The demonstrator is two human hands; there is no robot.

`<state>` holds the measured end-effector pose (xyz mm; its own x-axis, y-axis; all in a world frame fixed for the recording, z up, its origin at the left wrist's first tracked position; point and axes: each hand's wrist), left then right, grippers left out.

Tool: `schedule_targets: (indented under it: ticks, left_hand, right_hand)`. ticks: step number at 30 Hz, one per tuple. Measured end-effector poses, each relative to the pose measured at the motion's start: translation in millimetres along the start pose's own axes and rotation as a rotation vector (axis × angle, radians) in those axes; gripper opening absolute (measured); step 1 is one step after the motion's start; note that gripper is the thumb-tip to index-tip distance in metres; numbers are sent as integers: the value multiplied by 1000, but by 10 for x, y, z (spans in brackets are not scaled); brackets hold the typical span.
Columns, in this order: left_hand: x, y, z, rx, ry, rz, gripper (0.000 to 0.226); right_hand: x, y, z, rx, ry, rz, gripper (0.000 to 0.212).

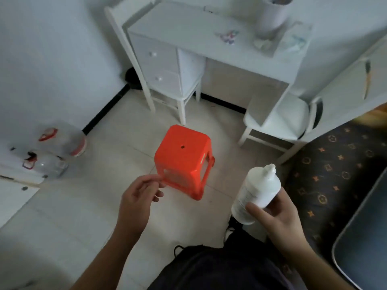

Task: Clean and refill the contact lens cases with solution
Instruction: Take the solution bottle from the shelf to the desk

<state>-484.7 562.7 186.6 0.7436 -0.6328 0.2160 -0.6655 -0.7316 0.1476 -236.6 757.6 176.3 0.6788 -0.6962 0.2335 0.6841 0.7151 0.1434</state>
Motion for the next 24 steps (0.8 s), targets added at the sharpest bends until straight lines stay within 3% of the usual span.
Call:
schedule_targets:
  ticks: [13,24]
  left_hand:
    - [-1402,-1799,-614,25,-34,58,22]
    - [-2597,-2287,-814,-27,-5,67,27]
  right_hand:
    - [-1187,1748,0,-33,-14,-107,60]
    - [-2330,2273,118,-19,-39,-115,61]
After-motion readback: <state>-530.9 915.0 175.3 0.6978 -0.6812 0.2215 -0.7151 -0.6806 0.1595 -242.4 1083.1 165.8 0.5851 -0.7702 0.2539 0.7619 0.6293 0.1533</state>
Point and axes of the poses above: each hand's wrist, its own x-axis away from the middle knuckle, its own y-axis out of the back of the hand, z = x × y, and after that the axes turned 7 degrees about z, right-handed
